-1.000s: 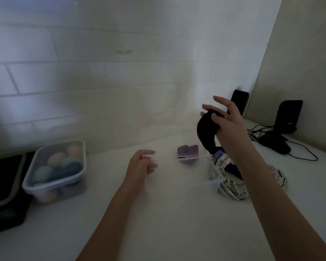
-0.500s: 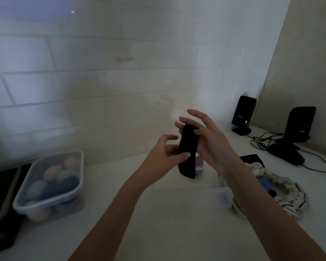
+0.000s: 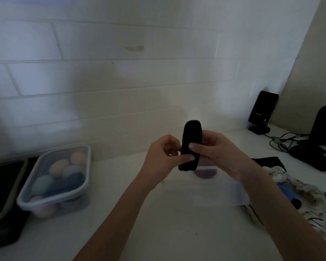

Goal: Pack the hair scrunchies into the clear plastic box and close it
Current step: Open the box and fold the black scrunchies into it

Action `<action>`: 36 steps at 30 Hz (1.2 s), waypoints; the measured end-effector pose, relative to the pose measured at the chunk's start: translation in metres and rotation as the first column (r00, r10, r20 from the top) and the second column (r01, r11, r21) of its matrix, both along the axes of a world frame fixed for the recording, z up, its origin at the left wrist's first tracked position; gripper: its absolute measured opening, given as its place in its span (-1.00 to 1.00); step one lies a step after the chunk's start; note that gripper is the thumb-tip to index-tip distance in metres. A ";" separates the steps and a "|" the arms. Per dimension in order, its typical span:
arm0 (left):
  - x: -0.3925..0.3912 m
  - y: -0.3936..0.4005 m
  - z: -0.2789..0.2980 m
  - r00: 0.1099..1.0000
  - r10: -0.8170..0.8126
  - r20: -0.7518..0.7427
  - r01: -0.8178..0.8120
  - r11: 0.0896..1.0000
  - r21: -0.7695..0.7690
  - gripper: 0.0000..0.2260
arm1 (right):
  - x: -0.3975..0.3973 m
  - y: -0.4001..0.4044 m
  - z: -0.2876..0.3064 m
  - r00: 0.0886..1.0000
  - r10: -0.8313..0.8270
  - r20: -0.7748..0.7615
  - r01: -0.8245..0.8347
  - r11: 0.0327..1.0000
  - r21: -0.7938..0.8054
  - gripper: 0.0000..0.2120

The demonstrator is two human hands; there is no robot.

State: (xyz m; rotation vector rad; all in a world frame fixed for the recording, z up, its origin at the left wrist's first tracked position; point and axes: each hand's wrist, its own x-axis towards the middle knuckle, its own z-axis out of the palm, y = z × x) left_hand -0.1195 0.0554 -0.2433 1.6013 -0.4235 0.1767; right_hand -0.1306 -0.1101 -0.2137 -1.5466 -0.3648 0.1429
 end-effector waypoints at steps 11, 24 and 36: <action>-0.004 0.001 0.007 0.901 -0.196 -0.388 0.156 0.979 -0.132 -0.42 | -0.001 -0.001 0.007 0.909 0.035 0.416 0.075 0.966 -0.246 -0.70; -0.001 0.005 -0.005 0.962 -0.089 -0.258 0.076 0.995 -0.061 -0.79 | -0.003 0.003 -0.001 0.947 0.214 0.240 -0.093 0.897 -0.432 -0.87; -0.004 -0.003 -0.007 0.992 -0.010 -0.123 -0.015 0.980 -0.200 -0.85 | -0.005 0.007 0.002 0.978 -0.028 0.206 0.074 0.972 -0.223 -0.87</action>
